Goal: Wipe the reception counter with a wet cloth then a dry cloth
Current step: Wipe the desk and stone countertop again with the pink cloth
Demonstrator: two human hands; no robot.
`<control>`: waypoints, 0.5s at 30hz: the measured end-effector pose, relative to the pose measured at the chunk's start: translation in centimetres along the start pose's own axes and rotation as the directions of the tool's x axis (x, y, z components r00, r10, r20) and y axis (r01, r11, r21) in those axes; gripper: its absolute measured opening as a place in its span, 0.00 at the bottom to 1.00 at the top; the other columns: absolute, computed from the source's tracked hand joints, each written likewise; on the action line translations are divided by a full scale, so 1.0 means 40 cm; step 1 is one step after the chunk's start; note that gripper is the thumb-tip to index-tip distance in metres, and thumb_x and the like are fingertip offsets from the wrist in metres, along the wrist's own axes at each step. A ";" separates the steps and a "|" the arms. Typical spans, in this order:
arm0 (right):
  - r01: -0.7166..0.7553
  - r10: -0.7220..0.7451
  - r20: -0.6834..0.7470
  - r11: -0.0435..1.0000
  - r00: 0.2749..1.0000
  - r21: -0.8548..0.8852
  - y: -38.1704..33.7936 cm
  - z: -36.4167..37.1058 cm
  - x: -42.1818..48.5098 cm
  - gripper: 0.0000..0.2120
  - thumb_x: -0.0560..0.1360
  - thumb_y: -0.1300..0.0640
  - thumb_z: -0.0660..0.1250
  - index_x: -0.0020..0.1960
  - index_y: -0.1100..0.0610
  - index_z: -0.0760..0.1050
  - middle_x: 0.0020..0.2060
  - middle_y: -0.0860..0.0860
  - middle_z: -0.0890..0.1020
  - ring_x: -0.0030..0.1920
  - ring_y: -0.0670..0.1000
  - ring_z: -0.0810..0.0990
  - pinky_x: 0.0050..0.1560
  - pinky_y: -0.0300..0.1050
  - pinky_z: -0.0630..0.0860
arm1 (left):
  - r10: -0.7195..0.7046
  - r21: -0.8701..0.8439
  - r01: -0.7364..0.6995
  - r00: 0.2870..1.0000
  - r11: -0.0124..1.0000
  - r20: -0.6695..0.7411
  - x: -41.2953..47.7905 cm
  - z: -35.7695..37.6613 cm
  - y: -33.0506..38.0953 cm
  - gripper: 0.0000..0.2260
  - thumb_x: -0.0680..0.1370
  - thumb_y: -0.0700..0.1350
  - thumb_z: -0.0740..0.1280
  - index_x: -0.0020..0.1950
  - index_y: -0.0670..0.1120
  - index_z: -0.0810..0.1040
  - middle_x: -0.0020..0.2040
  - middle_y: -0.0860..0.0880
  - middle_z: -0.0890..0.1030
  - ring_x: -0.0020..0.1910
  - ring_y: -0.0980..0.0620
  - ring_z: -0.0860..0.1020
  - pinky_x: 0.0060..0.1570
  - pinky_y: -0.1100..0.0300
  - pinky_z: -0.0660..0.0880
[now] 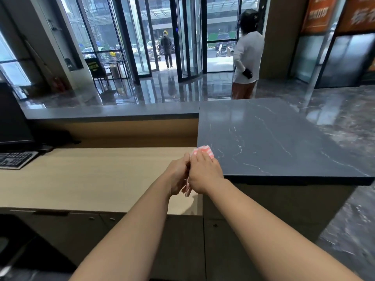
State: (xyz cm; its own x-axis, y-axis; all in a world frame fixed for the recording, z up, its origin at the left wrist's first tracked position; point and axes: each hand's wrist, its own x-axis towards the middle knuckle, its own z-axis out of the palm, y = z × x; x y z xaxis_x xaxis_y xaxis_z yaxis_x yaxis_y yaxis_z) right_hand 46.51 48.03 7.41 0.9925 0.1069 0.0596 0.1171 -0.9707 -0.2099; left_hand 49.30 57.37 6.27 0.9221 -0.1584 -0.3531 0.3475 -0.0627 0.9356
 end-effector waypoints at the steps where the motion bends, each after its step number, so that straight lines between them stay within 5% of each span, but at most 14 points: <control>1: 0.017 -0.017 -0.013 1.000 1.000 0.006 0.001 0.003 -0.012 0.33 0.78 0.52 0.66 0.77 0.58 0.55 0.77 0.56 0.56 0.78 0.55 0.52 0.77 0.52 0.51 | 0.003 0.016 -0.003 1.000 1.000 0.011 -0.013 -0.001 -0.004 0.25 0.82 0.57 0.51 0.54 0.41 0.80 0.54 0.36 0.81 0.48 0.37 0.76 0.41 0.51 0.70; 5: 0.119 -0.119 -0.051 0.993 0.992 0.003 0.031 -0.003 -0.056 0.23 0.78 0.54 0.63 0.71 0.55 0.63 0.71 0.53 0.66 0.71 0.54 0.64 0.70 0.50 0.62 | 0.084 0.180 -0.078 0.996 0.981 -0.027 -0.067 -0.006 -0.011 0.20 0.82 0.54 0.53 0.51 0.43 0.81 0.50 0.43 0.83 0.50 0.47 0.80 0.49 0.55 0.76; 7: 0.171 -0.173 -0.072 0.985 0.982 -0.028 0.056 -0.017 -0.076 0.20 0.78 0.53 0.64 0.68 0.54 0.65 0.69 0.52 0.69 0.68 0.53 0.68 0.66 0.48 0.65 | 0.250 0.375 -0.200 0.964 0.905 -0.088 -0.093 -0.009 -0.018 0.15 0.80 0.51 0.59 0.49 0.46 0.82 0.46 0.47 0.84 0.49 0.48 0.80 0.50 0.54 0.77; 8: 0.190 -0.194 -0.078 0.980 0.978 -0.053 0.068 -0.024 -0.084 0.22 0.78 0.53 0.65 0.69 0.54 0.65 0.70 0.51 0.68 0.69 0.53 0.67 0.66 0.48 0.65 | 0.385 0.507 -0.288 0.918 0.813 -0.097 -0.103 -0.012 -0.023 0.12 0.78 0.50 0.61 0.52 0.49 0.83 0.47 0.50 0.84 0.50 0.49 0.80 0.53 0.52 0.76; 10: 0.196 -0.206 -0.095 0.975 0.974 -0.102 0.086 -0.032 -0.095 0.24 0.77 0.52 0.65 0.71 0.53 0.65 0.72 0.50 0.67 0.71 0.53 0.65 0.68 0.49 0.63 | 0.614 0.780 -0.410 0.788 0.473 0.041 -0.120 -0.012 -0.025 0.14 0.75 0.50 0.64 0.59 0.57 0.80 0.53 0.57 0.83 0.53 0.55 0.78 0.61 0.52 0.69; 12: 0.195 -0.212 -0.116 0.971 0.970 -0.139 0.091 -0.035 -0.099 0.23 0.77 0.51 0.65 0.70 0.52 0.66 0.71 0.49 0.69 0.69 0.53 0.66 0.66 0.47 0.63 | 0.668 0.875 -0.458 0.701 0.156 0.247 -0.120 -0.005 -0.027 0.16 0.74 0.50 0.66 0.61 0.58 0.76 0.56 0.59 0.80 0.55 0.57 0.76 0.65 0.53 0.63; 15: 0.196 -0.217 -0.141 0.969 0.966 -0.148 0.095 -0.038 -0.099 0.20 0.78 0.50 0.64 0.69 0.51 0.68 0.67 0.49 0.72 0.66 0.53 0.67 0.65 0.46 0.62 | 0.689 0.926 -0.378 0.676 0.021 0.261 -0.106 0.008 -0.024 0.10 0.76 0.48 0.64 0.56 0.55 0.77 0.50 0.56 0.82 0.52 0.54 0.77 0.66 0.56 0.60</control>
State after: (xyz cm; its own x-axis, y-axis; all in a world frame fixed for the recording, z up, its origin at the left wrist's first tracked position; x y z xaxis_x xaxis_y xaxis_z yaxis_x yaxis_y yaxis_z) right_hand 42.97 43.59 7.87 0.9283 0.2833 0.2408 0.3029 -0.9518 -0.0477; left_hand 45.00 57.78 6.86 0.8187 -0.4071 0.4050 -0.4989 -0.8534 0.1508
